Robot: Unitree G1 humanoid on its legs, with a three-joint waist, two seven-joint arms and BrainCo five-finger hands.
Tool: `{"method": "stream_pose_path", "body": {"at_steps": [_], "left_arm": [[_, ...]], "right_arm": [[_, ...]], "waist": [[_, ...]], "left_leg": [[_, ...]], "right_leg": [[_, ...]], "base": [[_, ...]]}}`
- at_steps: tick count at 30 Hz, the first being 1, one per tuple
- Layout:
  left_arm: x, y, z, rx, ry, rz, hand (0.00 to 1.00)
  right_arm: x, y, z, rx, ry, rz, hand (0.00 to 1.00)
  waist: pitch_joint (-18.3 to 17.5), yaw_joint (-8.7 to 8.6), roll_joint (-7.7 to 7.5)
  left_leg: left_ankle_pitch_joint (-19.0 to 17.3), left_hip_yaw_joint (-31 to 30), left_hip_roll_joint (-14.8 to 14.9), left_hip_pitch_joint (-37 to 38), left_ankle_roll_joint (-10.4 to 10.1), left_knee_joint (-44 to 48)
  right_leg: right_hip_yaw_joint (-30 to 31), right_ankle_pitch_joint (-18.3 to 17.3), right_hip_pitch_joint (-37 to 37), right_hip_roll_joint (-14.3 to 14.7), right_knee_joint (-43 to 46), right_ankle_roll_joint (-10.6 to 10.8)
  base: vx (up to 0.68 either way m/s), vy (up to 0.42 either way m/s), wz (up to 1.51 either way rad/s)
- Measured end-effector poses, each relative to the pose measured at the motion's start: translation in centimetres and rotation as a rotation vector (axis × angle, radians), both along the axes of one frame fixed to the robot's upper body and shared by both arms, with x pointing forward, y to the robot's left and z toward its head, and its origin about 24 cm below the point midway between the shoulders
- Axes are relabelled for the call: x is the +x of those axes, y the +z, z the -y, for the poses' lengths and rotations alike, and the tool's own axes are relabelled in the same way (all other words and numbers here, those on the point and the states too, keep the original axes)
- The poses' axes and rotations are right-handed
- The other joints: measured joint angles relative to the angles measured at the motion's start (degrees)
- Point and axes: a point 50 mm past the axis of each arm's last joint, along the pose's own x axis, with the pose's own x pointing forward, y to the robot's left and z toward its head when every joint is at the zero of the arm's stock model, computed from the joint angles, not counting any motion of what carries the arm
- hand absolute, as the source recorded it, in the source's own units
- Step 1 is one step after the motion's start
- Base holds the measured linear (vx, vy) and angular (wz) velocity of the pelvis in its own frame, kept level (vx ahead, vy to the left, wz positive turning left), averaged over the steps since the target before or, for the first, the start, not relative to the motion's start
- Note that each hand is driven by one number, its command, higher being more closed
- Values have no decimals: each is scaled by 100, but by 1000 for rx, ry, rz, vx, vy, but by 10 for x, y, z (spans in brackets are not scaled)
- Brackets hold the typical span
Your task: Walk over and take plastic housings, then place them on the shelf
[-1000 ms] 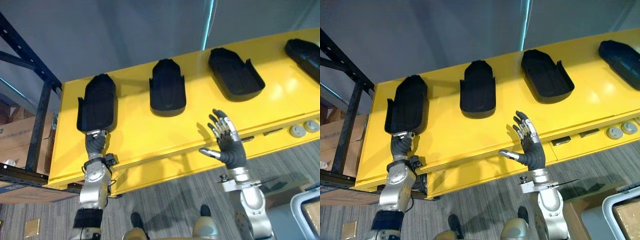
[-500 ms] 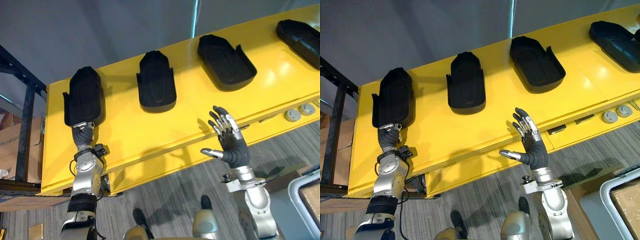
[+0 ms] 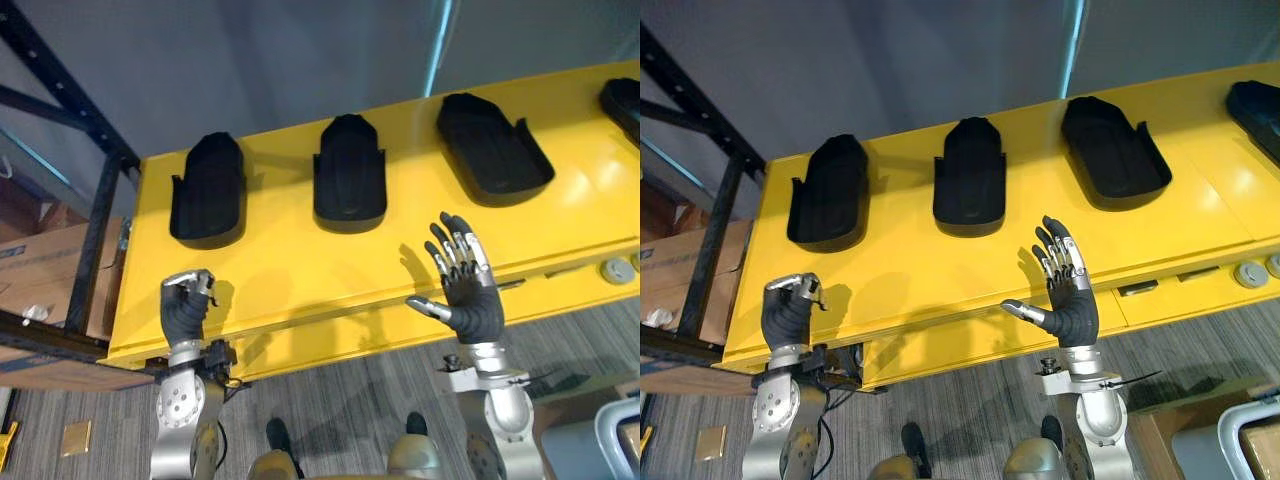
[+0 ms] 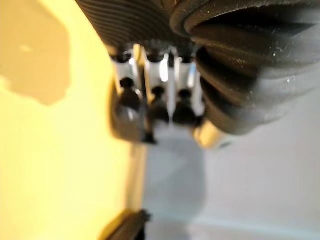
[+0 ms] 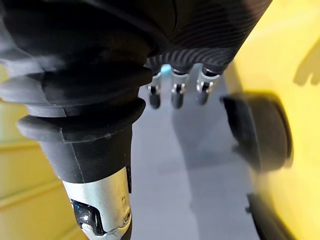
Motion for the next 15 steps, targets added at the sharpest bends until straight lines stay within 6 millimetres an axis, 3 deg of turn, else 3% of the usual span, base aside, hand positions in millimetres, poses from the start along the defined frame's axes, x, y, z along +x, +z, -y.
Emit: {"method": "stream_pose_path", "body": {"at_steps": [5,11,14,15], "left_arm": [[-2,-2,24,29,-159,20,0],[-3,-14,48,162,-243,33,0],[-5,-20,53,200,-261,48,0],[-6,-18,54,215,-262,76,0]], "right_arm": [[2,-13,1,12,-88,-61,0],[2,-36,14,-24,-312,-176,0],[-7,-51,44,-32,-532,-251,0],[-14,-56,62,-38,-642,-281,0]], "waist": [[-339,67,-182],[-512,79,-155],[-652,80,-151],[-694,54,-175]], "left_leg": [[8,-115,1,-5,-11,-2],[12,-75,28,-30,-18,-9],[30,-54,42,-89,-37,-8],[30,-7,47,-80,-38,-7]], "right_leg": [[-155,-8,94,4,1,-24],[-115,-54,6,26,9,-94],[-73,-30,-74,39,24,-93],[-30,31,-98,40,25,-64]], "base": [[27,-7,11],[-29,0,-3],[-1,0,-5],[0,5,-12]]}}
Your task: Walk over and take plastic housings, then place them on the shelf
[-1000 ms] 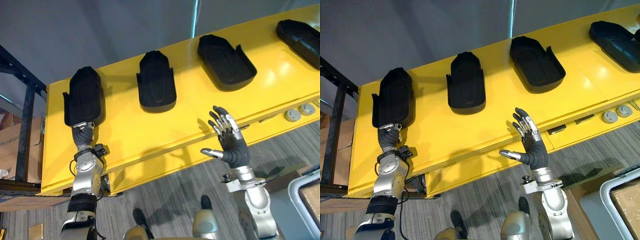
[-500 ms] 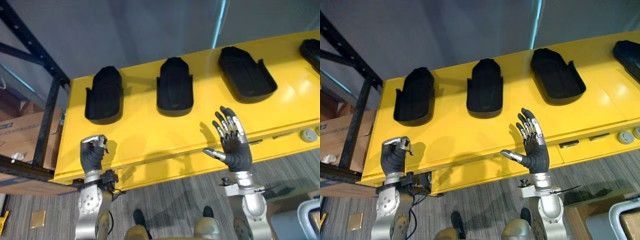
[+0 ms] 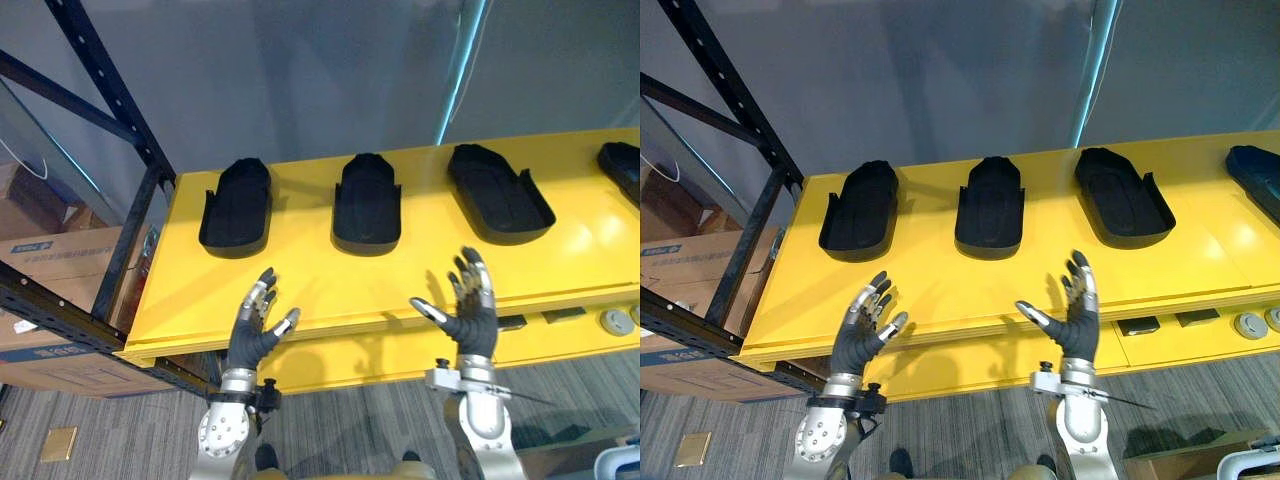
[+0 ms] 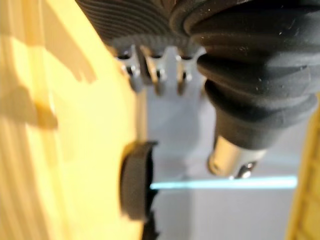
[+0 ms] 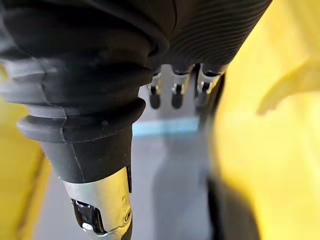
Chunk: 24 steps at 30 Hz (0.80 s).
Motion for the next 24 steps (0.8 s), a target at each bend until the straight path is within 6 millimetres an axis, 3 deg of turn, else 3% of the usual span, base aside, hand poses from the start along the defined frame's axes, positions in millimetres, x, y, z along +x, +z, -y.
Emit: {"method": "stream_pose_path", "body": {"at_steps": [4,8,12,14,17,20,24], "left_arm": [[-1,9,0,6,-33,89,0],[3,15,-1,-38,-55,119,0],[11,22,0,-42,-20,154,0],[12,21,-9,-53,72,137,0],[10,20,-44,-41,349,133,0],[-5,13,-76,11,574,102,0],[-26,-10,-99,92,806,-11,0]], "right_arm": [[-20,-7,28,-32,-141,-36,0],[-26,-6,26,-30,-101,-6,0],[-26,-7,25,21,-113,8,0],[-27,-12,26,41,-146,-4,0],[-37,-35,39,81,-308,-96,0],[-57,-57,56,106,-487,-190,0],[-86,-84,71,137,-690,-348,0]], "waist": [[-32,-104,-47],[-217,-219,-91],[-268,-210,-135],[-303,-207,-147],[-382,-192,-166],[-387,-173,-164],[-447,-46,-170]], "left_leg": [[-7,175,30,103,-7,-1],[-18,315,156,111,-45,-1],[-43,346,190,119,-62,-1],[-43,359,190,119,-62,0],[-11,367,189,129,-61,0],[-11,355,191,133,-64,0],[-129,355,206,208,-96,-1]], "right_leg": [[156,25,-23,21,-4,-21],[287,44,-129,145,-36,-88],[305,48,-150,173,-85,-94],[322,57,-160,173,-92,-98],[321,100,-109,174,-98,-106],[283,146,-67,171,-108,-63],[198,132,110,167,-178,-70]], "base": [[-15,3,-21],[-36,-23,-22],[-54,-19,-4],[-9,-1,-2],[33,-4,0],[31,-6,4],[-1,-7,8]]}}
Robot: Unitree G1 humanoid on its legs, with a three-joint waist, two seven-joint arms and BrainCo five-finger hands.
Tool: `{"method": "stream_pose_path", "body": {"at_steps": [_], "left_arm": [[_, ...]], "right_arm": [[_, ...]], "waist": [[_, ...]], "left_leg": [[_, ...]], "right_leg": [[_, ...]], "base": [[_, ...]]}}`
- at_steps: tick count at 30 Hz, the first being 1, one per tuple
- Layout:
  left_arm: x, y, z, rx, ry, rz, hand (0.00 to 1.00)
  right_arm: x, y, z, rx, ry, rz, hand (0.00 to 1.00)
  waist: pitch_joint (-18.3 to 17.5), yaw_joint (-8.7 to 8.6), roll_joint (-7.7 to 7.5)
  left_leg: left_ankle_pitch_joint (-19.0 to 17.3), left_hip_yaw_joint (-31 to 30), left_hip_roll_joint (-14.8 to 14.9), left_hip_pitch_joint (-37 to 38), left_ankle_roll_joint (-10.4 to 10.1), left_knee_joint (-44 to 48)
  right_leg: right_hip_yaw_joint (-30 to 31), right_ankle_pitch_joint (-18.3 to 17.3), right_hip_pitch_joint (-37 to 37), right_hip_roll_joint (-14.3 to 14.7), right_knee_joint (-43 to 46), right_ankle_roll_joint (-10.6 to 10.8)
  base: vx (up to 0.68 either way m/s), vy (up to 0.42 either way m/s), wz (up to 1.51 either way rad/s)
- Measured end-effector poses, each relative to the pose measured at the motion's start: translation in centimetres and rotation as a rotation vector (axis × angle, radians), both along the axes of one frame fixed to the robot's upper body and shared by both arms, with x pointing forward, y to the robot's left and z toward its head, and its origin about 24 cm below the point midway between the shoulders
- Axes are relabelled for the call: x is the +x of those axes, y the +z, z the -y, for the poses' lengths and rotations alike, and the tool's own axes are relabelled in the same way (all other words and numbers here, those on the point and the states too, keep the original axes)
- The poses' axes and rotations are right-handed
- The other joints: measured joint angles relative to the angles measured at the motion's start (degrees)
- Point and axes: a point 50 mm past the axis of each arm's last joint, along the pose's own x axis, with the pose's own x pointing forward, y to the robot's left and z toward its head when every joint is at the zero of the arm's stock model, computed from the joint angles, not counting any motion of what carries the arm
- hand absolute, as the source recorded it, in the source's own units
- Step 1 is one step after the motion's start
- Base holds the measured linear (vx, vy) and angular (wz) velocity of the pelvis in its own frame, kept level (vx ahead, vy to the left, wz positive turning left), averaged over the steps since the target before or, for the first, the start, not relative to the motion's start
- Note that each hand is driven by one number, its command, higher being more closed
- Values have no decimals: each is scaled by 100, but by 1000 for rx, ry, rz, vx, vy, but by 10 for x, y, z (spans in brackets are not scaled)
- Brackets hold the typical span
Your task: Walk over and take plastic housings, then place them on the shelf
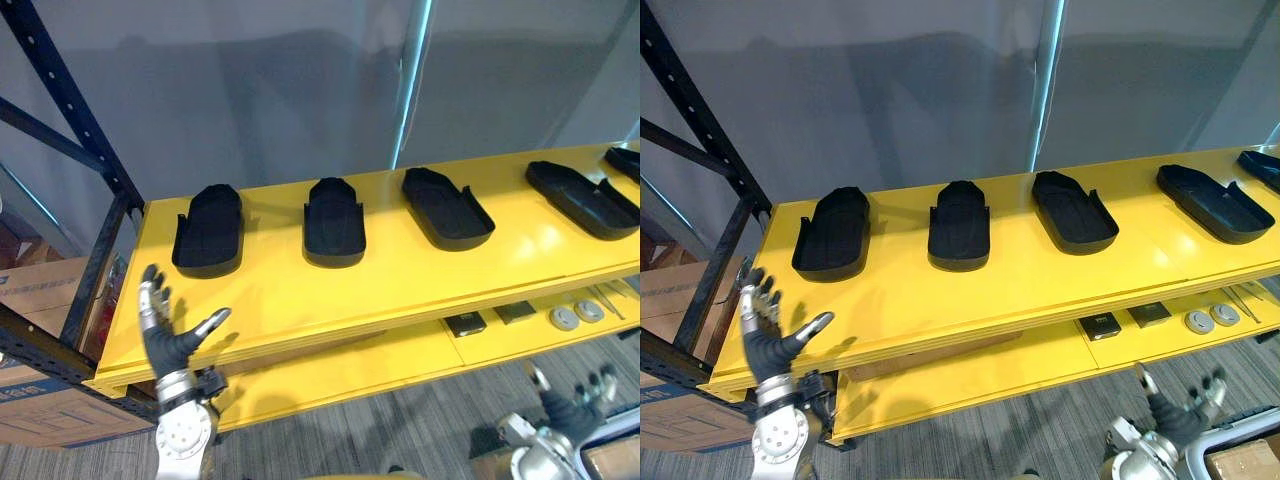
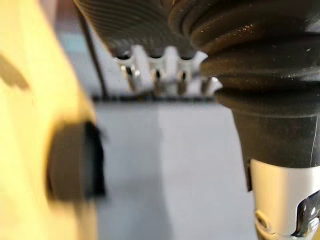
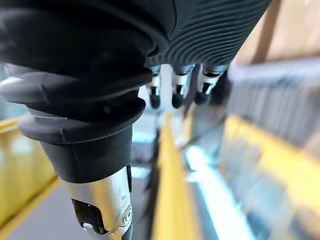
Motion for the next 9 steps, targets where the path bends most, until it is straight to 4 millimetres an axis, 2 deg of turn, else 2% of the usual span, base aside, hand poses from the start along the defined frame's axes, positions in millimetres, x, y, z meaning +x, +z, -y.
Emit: {"method": "stream_pose_path", "body": {"at_steps": [4,5,7,9], "left_arm": [[-40,-50,-21,-83,320,-207,0],[-54,-64,-22,-99,390,-276,0],[-69,-80,-20,-125,448,-356,0],[-87,-101,-14,-100,432,-498,0]], "right_arm": [[-40,-39,-2,165,-186,-147,0],[-47,-49,-6,220,-211,-192,0],[-60,-63,-12,279,-237,-266,0],[-72,-82,-27,405,-268,-347,0]], "waist": [[-82,44,-62],[-82,115,-67],[-84,223,-65],[-68,349,-101]], "left_leg": [[5,283,138,1,0,2],[37,329,164,20,-6,2],[90,337,171,66,-4,2],[113,334,145,125,-4,2]], "right_leg": [[-407,-104,218,-4,-7,6],[-456,-129,274,-2,4,10],[-491,-164,307,-6,23,-12],[-665,-282,475,-57,43,-17]], "base": [[9,-25,42],[12,-27,31],[23,-12,15],[14,-10,28]]}}
